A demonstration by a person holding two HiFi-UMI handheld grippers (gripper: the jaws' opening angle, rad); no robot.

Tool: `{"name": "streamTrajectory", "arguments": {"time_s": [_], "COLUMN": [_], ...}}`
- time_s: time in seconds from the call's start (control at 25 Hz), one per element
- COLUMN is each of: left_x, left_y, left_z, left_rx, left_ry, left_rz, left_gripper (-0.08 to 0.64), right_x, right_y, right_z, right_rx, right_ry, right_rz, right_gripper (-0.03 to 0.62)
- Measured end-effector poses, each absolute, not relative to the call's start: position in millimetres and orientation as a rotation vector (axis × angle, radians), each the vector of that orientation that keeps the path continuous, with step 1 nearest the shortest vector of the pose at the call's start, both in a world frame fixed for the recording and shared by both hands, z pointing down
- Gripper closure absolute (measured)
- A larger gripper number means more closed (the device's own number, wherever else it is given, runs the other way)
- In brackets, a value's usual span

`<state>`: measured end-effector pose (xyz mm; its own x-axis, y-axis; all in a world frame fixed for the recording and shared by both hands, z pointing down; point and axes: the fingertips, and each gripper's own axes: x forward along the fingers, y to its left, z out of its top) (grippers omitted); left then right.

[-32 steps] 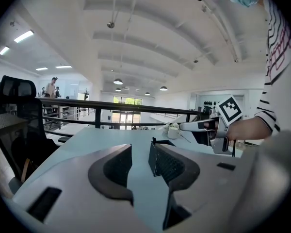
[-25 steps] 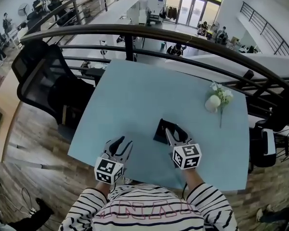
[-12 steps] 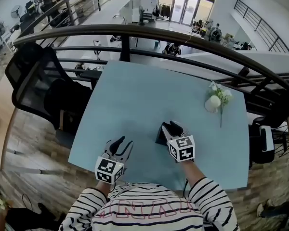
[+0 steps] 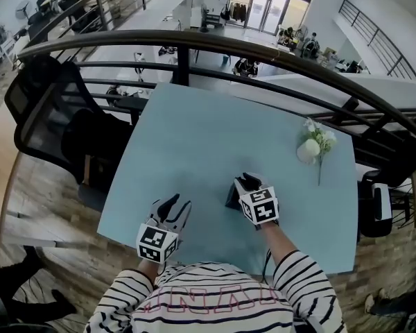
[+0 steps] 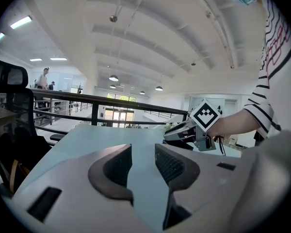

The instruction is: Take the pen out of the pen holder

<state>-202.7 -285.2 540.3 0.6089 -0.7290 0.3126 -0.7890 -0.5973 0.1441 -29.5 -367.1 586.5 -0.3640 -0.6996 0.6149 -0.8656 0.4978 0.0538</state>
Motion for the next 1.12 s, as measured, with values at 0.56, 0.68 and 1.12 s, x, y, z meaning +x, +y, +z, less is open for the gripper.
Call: {"name": "streamTrajectory", "arguments": {"time_s": [0.56,0.68,1.12], "left_x": [-202,-203,-200], "left_y": [-283,-281,-275], "left_z": [547,546,538], "left_rx": [2.545,2.541,2.545], "left_ry": [-1.248,-1.256,-1.281], "left_rz": [0.308,0.308,0.310], "left_gripper": [0.433,0.433,0.433], "right_x": [-36,-33,-24], "right_y": [-364,-364,-356], "right_z": [597,597,566], "right_rx": [1.159,1.173,1.290], "right_ry": [-2.090,-2.082,-2.175], "right_rz": [0.352,0.331,0.324], "right_gripper": [0.524,0.535,0.538]}}
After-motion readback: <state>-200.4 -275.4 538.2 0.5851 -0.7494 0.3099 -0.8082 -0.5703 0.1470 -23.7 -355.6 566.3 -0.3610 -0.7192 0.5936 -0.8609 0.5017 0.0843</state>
